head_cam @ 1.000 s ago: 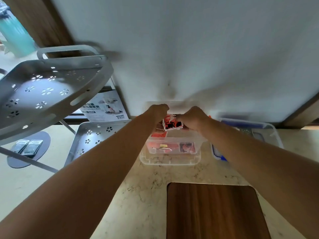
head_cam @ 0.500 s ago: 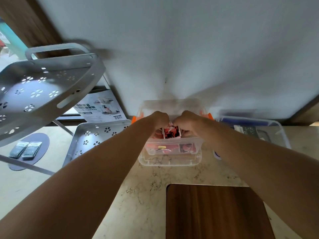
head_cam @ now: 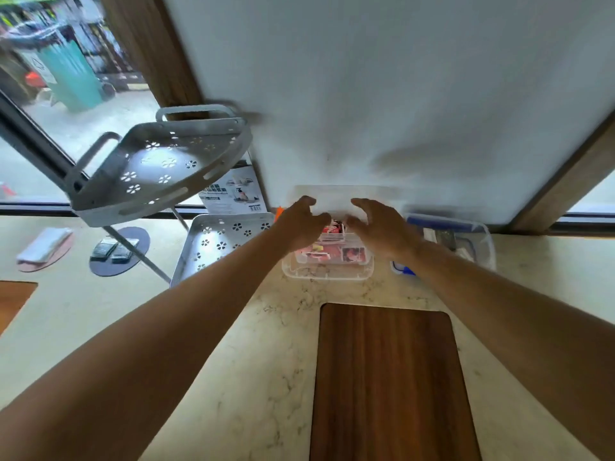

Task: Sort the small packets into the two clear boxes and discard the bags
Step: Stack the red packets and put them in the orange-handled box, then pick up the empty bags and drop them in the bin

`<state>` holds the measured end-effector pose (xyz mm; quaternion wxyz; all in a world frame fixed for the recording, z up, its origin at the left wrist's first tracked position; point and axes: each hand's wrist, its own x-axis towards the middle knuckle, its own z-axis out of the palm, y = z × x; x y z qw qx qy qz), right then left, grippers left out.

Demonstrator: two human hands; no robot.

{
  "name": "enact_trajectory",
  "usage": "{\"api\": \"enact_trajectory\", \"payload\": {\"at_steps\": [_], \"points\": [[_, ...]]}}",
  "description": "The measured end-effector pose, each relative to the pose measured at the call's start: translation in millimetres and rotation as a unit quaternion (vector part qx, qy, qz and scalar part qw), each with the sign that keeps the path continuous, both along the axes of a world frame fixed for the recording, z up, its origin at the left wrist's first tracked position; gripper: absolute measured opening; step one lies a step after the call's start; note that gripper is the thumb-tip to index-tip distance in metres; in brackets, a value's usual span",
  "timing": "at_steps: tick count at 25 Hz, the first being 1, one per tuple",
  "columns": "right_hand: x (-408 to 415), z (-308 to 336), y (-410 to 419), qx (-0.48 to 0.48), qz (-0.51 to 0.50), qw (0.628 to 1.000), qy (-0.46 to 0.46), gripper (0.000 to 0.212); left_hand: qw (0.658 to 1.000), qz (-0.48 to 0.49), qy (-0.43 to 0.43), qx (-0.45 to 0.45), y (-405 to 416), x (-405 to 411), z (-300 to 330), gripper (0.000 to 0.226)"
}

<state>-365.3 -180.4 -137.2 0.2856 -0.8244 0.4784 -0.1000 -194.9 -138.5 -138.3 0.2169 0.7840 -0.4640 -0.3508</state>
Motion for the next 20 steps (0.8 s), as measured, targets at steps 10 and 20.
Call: {"api": "enact_trajectory", "payload": {"at_steps": [10, 20], "points": [[-117.9, -8.2, 191.9, 0.029, -0.032, 0.999, -0.005, 0.055, 0.997, -0.075, -0.024, 0.017, 217.6, -83.0, -5.4, 0.063], [-190.1, -60.8, 287.6, 0.091, -0.098, 0.991, 0.016, 0.062, 0.991, -0.126, -0.001, 0.049, 302.9, -131.3, -39.0, 0.066]]}}
